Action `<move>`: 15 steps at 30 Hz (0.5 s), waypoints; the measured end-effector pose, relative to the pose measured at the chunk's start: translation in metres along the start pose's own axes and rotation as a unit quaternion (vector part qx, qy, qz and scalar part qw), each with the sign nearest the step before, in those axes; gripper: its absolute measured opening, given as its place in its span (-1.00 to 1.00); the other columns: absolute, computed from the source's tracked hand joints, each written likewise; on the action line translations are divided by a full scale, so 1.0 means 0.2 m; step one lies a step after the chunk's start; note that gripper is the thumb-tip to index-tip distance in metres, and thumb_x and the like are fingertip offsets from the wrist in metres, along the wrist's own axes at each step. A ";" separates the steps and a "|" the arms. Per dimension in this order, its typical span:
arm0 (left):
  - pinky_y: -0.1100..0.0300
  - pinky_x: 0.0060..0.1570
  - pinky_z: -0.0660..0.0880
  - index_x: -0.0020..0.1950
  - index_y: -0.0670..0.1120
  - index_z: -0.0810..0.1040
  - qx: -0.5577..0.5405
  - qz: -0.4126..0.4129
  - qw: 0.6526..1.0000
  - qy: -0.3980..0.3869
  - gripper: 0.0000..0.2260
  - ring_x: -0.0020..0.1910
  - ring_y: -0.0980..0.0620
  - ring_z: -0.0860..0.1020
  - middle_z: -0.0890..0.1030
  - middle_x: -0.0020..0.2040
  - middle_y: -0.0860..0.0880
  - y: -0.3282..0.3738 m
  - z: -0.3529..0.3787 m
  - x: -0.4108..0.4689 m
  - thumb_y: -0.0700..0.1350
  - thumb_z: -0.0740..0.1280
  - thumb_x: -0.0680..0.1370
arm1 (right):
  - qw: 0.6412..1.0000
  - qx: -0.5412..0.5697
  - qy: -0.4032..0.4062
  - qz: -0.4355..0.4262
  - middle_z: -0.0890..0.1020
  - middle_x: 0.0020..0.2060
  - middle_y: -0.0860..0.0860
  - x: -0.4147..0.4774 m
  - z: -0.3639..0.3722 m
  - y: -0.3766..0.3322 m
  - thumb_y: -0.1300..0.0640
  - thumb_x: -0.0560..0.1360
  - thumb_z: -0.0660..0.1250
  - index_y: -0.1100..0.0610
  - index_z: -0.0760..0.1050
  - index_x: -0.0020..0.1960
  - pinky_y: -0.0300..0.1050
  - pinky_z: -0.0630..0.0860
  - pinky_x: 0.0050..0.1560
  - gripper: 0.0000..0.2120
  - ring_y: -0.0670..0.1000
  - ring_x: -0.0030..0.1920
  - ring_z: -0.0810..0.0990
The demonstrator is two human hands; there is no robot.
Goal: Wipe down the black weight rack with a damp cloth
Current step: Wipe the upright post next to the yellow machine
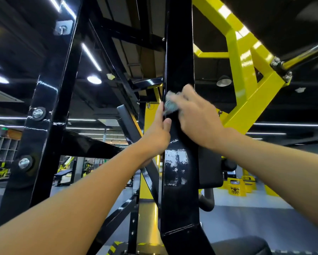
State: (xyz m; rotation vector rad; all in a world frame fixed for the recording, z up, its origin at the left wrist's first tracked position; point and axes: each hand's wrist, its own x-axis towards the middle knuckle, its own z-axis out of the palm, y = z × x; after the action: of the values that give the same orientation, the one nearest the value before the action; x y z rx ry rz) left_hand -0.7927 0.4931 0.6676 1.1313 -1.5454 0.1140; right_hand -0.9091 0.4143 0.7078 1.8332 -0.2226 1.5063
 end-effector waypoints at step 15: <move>0.14 0.53 0.06 0.59 0.21 -0.26 -0.012 -0.008 1.000 -0.018 -0.46 0.58 0.11 0.08 -0.01 0.62 0.12 -0.03 0.03 -0.09 -0.07 -0.02 0.73 | 0.995 -0.070 -0.016 0.062 0.47 -0.02 0.10 -0.11 -0.05 0.02 0.29 0.40 0.41 0.09 0.52 0.26 -0.24 0.04 -0.53 -0.57 0.11 -0.47 0.42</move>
State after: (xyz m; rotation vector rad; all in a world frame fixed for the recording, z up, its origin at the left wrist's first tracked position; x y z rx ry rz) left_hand -0.7953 0.4971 0.6473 1.1321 -1.5652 0.0656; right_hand -0.9252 0.4108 0.6889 1.7605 -0.4537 1.5073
